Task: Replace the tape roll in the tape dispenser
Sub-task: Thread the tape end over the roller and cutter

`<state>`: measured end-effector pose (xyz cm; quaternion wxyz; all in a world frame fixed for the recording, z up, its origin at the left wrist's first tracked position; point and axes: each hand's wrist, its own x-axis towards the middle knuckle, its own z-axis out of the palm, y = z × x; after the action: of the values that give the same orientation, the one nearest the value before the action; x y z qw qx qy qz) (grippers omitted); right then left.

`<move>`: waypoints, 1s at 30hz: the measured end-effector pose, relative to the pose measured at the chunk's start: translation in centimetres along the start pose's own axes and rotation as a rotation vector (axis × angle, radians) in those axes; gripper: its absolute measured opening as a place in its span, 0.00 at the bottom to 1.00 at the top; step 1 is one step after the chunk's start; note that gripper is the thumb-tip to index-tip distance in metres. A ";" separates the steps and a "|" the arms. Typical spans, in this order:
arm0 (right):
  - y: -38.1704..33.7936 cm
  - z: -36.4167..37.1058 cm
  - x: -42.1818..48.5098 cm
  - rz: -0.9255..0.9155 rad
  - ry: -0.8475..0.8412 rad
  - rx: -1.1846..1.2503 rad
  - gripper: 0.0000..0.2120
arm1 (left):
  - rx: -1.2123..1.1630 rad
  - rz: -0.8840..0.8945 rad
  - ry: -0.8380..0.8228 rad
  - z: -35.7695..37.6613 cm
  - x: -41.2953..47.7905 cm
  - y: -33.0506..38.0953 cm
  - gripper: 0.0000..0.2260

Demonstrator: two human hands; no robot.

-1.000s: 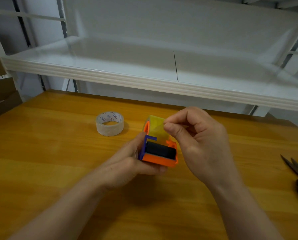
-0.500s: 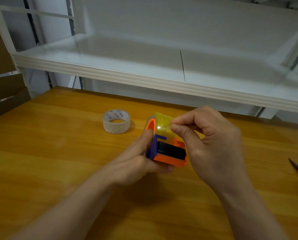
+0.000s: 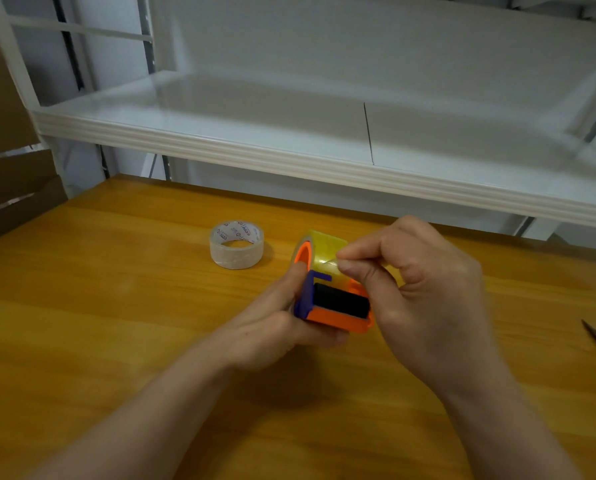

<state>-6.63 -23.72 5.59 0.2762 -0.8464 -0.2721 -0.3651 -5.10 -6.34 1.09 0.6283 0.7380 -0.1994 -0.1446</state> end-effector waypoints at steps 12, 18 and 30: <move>0.9 -0.7 0.1 -0.015 -0.031 0.008 0.02 | -0.039 -0.009 0.005 -0.7 0.1 -0.8 0.17; 1.7 -1.4 0.2 -0.079 -0.088 0.002 0.04 | -0.022 -0.002 0.004 -0.9 0.2 -1.1 0.17; 0.8 -1.6 0.3 0.079 0.090 0.076 0.05 | 0.157 0.066 0.046 -0.1 0.2 -0.5 0.43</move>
<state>-6.69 -25.29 6.50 0.3342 -0.8282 -0.2394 -0.3809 -4.85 -6.28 0.65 0.5773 0.7811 -0.2200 -0.0909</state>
